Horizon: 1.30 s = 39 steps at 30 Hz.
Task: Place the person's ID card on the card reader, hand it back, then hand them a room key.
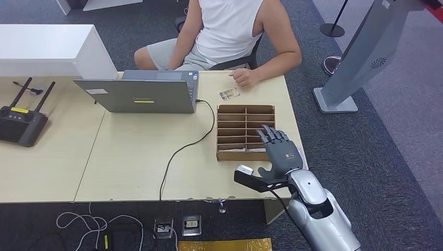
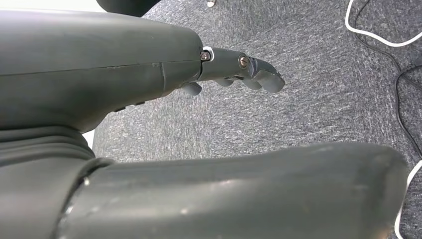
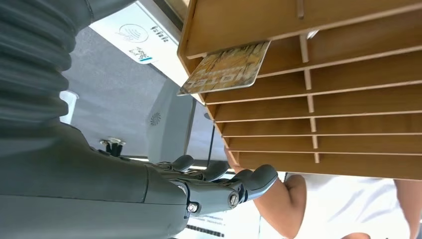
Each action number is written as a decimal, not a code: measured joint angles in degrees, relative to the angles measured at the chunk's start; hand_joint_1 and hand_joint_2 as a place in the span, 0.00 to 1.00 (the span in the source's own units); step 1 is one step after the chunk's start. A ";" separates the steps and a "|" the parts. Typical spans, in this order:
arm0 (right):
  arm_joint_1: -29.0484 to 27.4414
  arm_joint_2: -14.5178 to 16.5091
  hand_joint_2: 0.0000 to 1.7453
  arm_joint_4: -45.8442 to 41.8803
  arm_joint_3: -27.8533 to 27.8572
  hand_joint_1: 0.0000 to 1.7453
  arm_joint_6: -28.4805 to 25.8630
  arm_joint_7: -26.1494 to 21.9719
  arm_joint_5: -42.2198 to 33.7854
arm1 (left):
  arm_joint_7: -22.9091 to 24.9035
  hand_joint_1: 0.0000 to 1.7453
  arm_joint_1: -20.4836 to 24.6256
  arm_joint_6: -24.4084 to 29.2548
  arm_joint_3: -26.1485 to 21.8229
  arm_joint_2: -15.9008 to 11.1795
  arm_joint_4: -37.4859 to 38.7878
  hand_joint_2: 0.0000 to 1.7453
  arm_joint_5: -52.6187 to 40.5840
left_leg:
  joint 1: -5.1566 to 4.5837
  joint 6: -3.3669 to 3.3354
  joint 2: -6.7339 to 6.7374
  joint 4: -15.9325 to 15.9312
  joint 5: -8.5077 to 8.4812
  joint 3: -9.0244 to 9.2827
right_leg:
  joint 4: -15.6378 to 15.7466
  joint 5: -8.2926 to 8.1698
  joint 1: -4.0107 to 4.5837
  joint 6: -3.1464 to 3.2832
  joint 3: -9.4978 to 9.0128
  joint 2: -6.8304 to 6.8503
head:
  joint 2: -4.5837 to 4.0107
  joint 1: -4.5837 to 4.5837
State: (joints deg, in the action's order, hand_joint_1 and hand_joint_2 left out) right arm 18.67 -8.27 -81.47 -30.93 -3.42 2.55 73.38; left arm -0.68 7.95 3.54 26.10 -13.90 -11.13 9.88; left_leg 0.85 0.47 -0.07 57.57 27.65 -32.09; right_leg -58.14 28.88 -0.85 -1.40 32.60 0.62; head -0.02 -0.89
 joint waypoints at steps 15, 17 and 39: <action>1.37 -0.02 1.00 4.24 4.99 0.00 -1.44 0.60 -1.55 | -0.05 0.00 0.00 -0.03 0.05 0.12 0.00 0.00 -1.17 | 0.00 0.00 0.00 0.00 0.00 0.00 | 0.00 0.00 0.00 0.00 0.01 0.00 | 0.00 0.01; 1.36 -0.02 1.00 4.57 5.39 0.00 -1.41 0.61 -1.53 | -0.10 0.00 0.00 -0.05 0.08 0.14 0.00 0.00 -1.33 | 0.00 0.00 0.00 0.00 0.00 0.00 | 0.00 0.00 0.00 0.00 0.02 -0.01 | 0.00 0.00; 1.04 1.13 1.00 5.16 5.89 0.00 -0.81 -2.01 -2.08 | -0.11 0.00 0.15 0.04 0.13 0.28 0.00 0.00 -1.64 | 0.00 0.00 0.01 0.00 0.00 0.00 | 0.00 0.00 0.00 0.00 0.02 -0.01 | 0.00 0.00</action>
State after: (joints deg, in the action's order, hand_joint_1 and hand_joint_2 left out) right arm 19.71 -7.14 -76.31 -25.05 -4.23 0.54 71.29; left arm -0.79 8.10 3.58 26.23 -13.62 -11.13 8.24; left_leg 0.85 0.47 -0.06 57.57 27.65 -32.09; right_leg -58.14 28.88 -0.84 -1.40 32.61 0.61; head -0.02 -0.89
